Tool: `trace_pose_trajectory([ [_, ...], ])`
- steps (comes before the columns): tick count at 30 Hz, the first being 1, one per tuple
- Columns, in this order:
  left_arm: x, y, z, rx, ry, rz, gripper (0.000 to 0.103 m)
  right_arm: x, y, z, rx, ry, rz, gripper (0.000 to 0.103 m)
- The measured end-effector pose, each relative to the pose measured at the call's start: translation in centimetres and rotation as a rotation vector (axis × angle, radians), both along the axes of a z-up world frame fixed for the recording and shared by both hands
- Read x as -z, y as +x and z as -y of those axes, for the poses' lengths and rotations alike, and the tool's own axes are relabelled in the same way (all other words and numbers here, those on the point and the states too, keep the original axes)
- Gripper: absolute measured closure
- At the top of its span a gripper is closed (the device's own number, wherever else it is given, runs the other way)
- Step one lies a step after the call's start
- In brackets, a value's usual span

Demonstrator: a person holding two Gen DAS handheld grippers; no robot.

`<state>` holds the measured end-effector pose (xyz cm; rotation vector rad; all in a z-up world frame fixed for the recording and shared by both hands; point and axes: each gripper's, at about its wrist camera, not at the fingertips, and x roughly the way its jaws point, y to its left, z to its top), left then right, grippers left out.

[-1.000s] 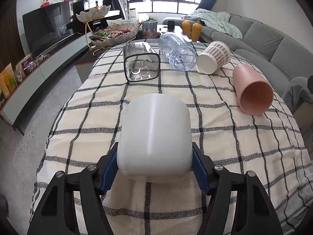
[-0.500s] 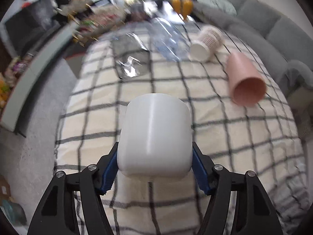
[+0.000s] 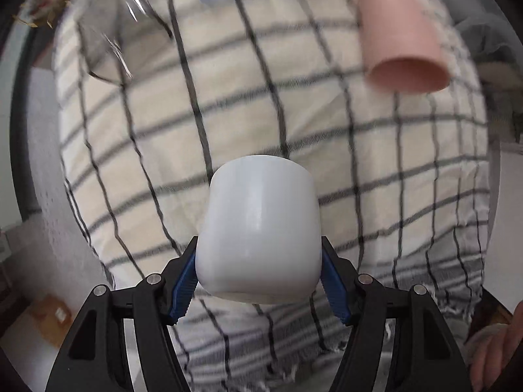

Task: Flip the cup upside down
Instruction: 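Rotate the white cup with the left gripper and set it down upside down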

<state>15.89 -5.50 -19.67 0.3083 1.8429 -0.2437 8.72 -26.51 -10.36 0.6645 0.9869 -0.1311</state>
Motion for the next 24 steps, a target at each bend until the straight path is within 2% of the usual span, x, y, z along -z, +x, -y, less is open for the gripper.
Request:
trace_pose_trajectory([
  [5,1.7,2.3,1.8,0.049,0.102,-0.121,0.037,2.2,1.8,1.0,0.016,0.086,-0.057,0.011],
  [13,3.2,5.8,3.6,0.135,0.177,-0.177,0.036,4.4,4.7,3.0,0.067,0.147,-0.085,0.011],
  [18,3.6,6.7,4.2,0.168,0.194,-0.171,0.035,5.1,5.2,3.9,0.092,0.16,-0.092,0.011],
  [19,3.5,6.7,4.3,0.179,0.197,-0.163,0.033,5.2,5.2,3.9,0.092,0.16,-0.094,0.011],
  [21,2.9,6.8,4.5,0.196,0.203,-0.145,0.015,5.1,5.1,3.8,0.086,0.158,-0.095,0.011],
  [24,1.7,6.3,4.3,0.205,0.195,-0.103,0.015,4.6,4.7,3.8,0.079,0.148,-0.085,0.011],
])
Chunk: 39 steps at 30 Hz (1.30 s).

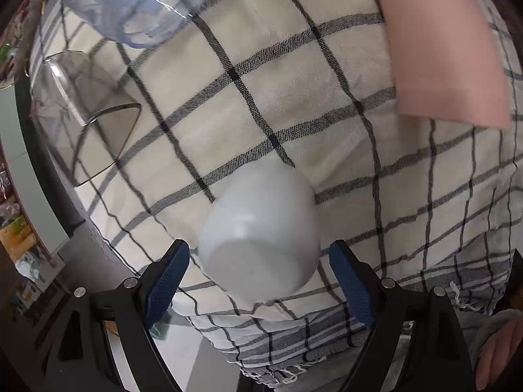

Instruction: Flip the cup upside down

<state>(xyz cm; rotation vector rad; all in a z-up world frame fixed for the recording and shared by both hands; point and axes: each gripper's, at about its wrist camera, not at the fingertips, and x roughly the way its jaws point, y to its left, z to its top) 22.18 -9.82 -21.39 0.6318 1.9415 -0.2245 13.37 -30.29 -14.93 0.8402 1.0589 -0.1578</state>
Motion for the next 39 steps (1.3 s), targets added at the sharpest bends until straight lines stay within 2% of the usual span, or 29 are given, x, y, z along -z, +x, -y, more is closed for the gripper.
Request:
trace_pose_trajectory([
  [6,-4.6,-3.0,-1.1,0.007,-0.071,0.169,0.015,-2.9,-1.6,-1.0,-0.049,-0.065,0.059,0.011],
  [9,-7.0,-5.0,-2.0,-0.031,-0.126,0.265,0.015,-4.5,-2.6,-2.3,-0.106,-0.122,0.087,0.011],
  [11,-8.6,-6.1,-2.8,-0.073,-0.17,0.339,0.015,-5.5,-3.4,-3.0,-0.132,-0.164,0.109,0.011],
  [13,-10.3,-7.6,-3.7,-0.12,-0.213,0.446,0.015,-6.7,-4.6,-3.9,-0.156,-0.226,0.137,0.011],
  [19,-14.0,-11.8,-4.8,-0.16,-0.332,0.708,0.015,-9.4,-7.6,-5.9,-0.207,-0.383,0.213,0.011],
  [26,-17.3,-15.3,-6.6,-0.248,-0.429,0.953,0.015,-12.2,-10.8,-7.9,-0.229,-0.546,0.289,0.011],
  [32,-18.4,-17.3,-9.2,-0.327,-0.468,1.086,0.015,-13.5,-12.5,-9.4,-0.231,-0.612,0.333,0.01],
  [36,-18.7,-18.5,-10.3,-0.342,-0.45,1.172,0.015,-14.3,-13.7,-10.2,-0.229,-0.653,0.374,0.01],
  [39,-18.8,-19.2,-10.8,-0.358,-0.448,1.201,0.015,-14.6,-14.2,-10.6,-0.23,-0.667,0.39,0.009],
])
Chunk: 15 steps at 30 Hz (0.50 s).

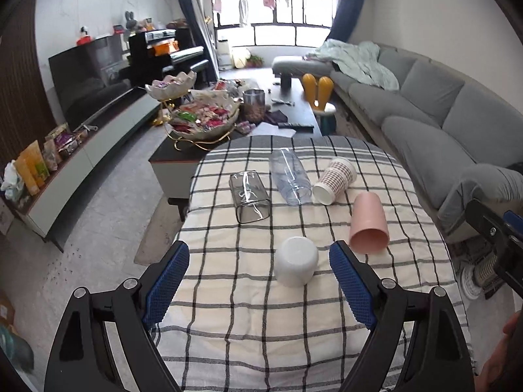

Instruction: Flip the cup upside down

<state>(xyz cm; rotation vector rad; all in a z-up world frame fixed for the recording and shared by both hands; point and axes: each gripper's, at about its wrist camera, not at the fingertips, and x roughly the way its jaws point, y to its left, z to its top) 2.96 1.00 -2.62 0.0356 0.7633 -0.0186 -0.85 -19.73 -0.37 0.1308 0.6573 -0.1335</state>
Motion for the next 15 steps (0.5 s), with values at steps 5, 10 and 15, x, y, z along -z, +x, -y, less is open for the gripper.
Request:
trace_pose_trajectory([
  [5,-0.3,-0.9,-0.1,-0.011,-0.006,0.032,0.015,-0.3,-0.5,-0.2,0.004,-0.001,0.008,0.008],
  [10,-1.0,-1.9,0.2,-0.009,-0.001,0.072,0.014,-0.5,-0.9,0.1,0.009,0.004,0.015,0.008],
  [15,-1.8,-2.8,0.4,-0.009,0.01,0.115,0.014,-0.9,-1.6,0.3,0.013,0.004,0.032,0.008],
])
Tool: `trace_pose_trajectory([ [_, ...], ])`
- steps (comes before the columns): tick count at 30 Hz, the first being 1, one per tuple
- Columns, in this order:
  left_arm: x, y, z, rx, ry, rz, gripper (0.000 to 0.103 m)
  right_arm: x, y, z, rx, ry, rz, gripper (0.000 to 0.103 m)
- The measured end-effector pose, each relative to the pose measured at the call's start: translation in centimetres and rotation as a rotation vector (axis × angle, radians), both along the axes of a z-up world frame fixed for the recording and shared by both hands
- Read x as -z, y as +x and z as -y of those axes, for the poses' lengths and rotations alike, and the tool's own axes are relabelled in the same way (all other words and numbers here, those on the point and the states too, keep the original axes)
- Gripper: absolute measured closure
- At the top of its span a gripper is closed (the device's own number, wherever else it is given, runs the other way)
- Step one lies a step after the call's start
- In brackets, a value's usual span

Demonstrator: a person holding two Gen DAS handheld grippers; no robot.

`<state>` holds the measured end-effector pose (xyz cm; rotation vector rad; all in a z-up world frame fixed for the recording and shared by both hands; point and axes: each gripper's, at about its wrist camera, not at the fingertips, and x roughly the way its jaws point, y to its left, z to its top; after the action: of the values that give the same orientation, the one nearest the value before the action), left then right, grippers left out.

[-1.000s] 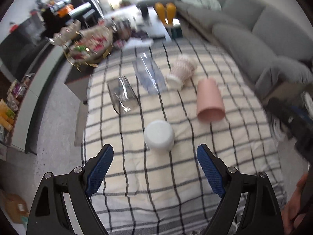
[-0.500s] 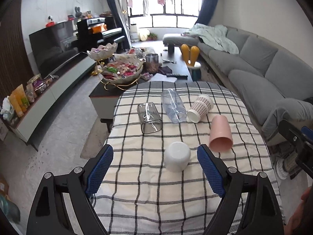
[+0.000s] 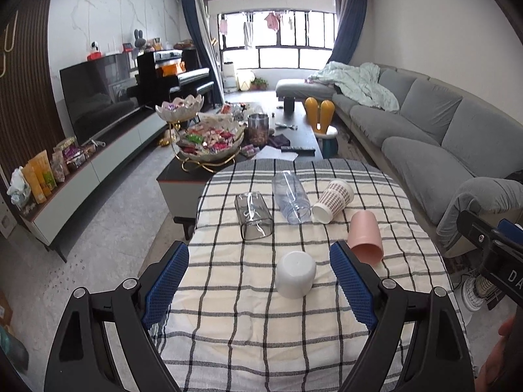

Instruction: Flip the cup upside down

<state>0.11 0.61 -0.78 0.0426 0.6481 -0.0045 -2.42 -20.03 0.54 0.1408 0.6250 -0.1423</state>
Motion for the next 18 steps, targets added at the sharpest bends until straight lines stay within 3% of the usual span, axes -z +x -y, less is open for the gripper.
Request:
trace_pose_trajectory([
  [18,-1.02,-0.8,0.21,0.006,-0.004,0.039,0.012,-0.51,-0.57,0.08,0.001,-0.005,0.024,0.008],
])
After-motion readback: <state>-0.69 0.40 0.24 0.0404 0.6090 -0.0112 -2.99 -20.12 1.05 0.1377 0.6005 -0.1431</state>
